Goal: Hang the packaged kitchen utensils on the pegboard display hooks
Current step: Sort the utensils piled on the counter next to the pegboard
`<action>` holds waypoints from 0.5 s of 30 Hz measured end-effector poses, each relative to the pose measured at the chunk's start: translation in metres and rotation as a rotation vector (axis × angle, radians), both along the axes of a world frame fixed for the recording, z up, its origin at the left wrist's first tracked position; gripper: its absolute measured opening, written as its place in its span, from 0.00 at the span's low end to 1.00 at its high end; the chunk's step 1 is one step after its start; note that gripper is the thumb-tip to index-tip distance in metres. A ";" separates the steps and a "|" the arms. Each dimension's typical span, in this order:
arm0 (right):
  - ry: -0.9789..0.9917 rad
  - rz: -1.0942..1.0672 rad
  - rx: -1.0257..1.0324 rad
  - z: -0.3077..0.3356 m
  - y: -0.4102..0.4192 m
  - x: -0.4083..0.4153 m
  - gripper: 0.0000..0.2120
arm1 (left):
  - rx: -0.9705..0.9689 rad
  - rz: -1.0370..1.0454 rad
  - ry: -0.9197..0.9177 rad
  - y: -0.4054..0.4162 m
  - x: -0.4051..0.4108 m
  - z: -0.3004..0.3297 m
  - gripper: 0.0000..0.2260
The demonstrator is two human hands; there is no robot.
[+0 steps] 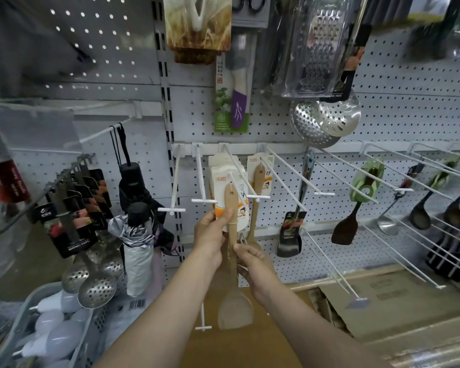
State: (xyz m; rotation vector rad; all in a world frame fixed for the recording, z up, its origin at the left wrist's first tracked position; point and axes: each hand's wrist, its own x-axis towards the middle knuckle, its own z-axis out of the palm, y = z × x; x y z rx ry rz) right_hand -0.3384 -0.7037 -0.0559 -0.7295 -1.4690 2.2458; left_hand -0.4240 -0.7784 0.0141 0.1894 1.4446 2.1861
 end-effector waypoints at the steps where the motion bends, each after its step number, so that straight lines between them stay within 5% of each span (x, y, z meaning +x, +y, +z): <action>1: -0.008 0.004 0.004 0.000 0.000 0.000 0.06 | -0.006 0.005 -0.003 -0.001 0.001 0.001 0.01; 9: -0.069 -0.003 0.108 0.008 -0.005 0.015 0.09 | -0.030 0.117 -0.057 -0.016 0.028 0.000 0.13; 15: -0.114 0.009 0.144 0.018 -0.031 0.048 0.12 | -0.011 0.133 -0.179 -0.068 0.073 -0.005 0.07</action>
